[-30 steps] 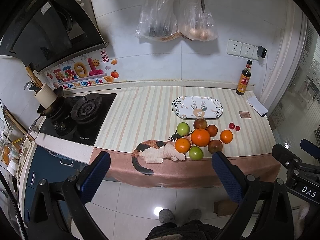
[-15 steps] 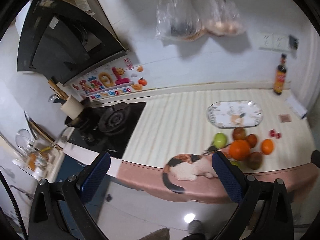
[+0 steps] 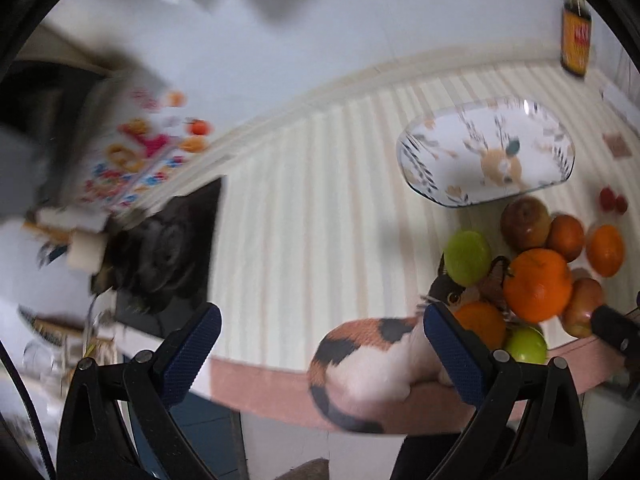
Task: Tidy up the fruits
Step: 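Grasp the green apple with the left tool while the right tool grasps the large orange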
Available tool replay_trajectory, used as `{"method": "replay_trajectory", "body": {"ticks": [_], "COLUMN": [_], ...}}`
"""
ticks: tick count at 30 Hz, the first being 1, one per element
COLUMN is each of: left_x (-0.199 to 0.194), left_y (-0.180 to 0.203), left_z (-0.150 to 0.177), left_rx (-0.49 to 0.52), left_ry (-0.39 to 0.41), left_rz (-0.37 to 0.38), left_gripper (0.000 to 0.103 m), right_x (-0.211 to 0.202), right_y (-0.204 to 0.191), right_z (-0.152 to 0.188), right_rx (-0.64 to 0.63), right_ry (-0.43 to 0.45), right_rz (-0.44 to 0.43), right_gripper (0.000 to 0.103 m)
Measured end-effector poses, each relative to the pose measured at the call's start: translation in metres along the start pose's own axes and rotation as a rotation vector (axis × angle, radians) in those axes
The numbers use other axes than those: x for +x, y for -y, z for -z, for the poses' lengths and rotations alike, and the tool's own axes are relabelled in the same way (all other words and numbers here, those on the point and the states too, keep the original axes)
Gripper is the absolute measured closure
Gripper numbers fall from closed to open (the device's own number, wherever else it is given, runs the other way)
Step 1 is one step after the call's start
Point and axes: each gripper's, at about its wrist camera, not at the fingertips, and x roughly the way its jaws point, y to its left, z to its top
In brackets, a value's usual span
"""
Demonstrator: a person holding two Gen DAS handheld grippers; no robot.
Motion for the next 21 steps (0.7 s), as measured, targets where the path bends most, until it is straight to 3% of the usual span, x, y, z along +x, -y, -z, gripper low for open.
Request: {"method": "replay_trajectory", "body": {"ticks": [6,10,12,15,21], "left_x": [0.085,0.125,0.135,0.14,0.143], "left_y": [0.018,0.037,0.042,0.049,0.064], "left_z": [-0.044,-0.059,-0.065,-0.074,-0.079], "left_rx": [0.024,0.034,0.017,-0.009,-0.038], "left_ry": [-0.2,-0.32,-0.353,-0.396,-0.445], "left_rz": [0.313,0.469,0.577,0.661,0.761], "left_gripper": [0.001,0.015,0.015,0.015,0.02], "right_x": [0.061,0.077,0.081,0.086,0.086], "right_y": [-0.014,-0.015,-0.014,-0.015,-0.013], "right_z": [-0.022,-0.027,-0.027,-0.027,-0.03], "right_rx": [0.078,0.108,0.111,0.126,0.126], "right_ry": [-0.069,-0.096,-0.103,-0.12,-0.136], "right_rz": [0.041,0.072,0.092,0.105,0.102], "right_gripper": [0.0,0.0,0.0,0.0,0.0]}}
